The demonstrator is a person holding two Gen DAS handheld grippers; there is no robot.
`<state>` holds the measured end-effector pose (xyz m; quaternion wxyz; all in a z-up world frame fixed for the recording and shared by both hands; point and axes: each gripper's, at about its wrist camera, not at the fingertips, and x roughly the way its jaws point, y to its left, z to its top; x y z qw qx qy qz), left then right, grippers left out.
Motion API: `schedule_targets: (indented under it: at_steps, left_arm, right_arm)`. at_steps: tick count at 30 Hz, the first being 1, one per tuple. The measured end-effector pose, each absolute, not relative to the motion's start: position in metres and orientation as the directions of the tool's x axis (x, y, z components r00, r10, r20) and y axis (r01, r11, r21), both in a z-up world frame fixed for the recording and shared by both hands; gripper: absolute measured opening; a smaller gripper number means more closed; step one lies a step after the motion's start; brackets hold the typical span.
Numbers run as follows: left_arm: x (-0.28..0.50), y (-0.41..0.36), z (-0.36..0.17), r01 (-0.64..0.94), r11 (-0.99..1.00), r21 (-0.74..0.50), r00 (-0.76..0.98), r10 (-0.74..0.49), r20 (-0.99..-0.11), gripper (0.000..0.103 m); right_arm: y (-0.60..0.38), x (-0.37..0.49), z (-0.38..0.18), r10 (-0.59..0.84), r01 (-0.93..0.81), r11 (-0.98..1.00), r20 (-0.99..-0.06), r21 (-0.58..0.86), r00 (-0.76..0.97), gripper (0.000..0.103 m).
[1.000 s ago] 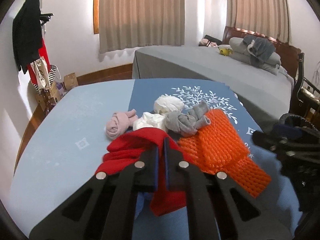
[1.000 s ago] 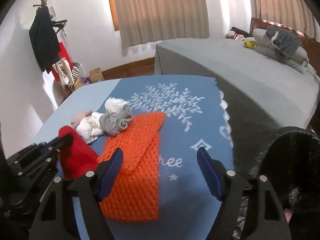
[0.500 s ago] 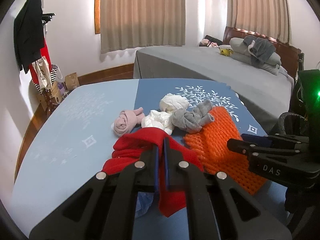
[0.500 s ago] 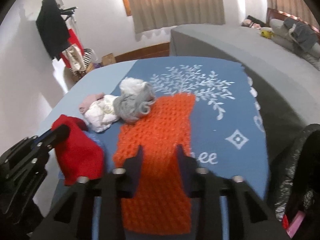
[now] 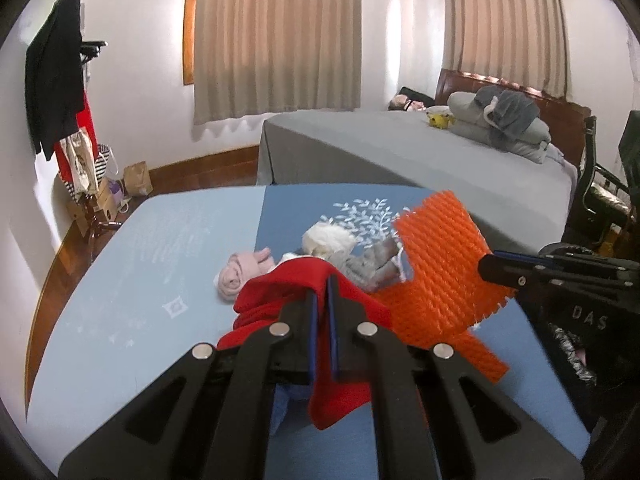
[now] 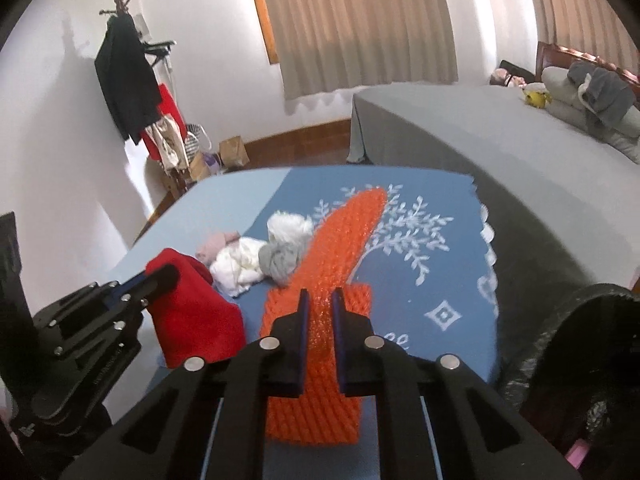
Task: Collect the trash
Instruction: 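Lift and carry the orange pad and red cloth over the trash bin with both tools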
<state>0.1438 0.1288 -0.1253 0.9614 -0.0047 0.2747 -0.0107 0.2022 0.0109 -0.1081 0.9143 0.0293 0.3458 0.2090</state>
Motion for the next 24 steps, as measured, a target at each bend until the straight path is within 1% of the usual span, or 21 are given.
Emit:
schedule_targets:
  at_steps: [15, 24]
  left_arm:
    - [0.127, 0.093, -0.086, 0.089, 0.996, -0.024, 0.887, -0.09, -0.454, 0.004]
    - [0.119, 0.061, -0.075, 0.149, 0.988, -0.023, 0.89, -0.145, -0.432, 0.004]
  right_arm:
    - [-0.034, 0.174, -0.066, 0.369, -0.315, 0.929, -0.55, 0.195, 0.749, 0.011]
    - [-0.067, 0.159, -0.052, 0.326, -0.266, 0.945, -0.524, 0.188, 0.787, 0.011]
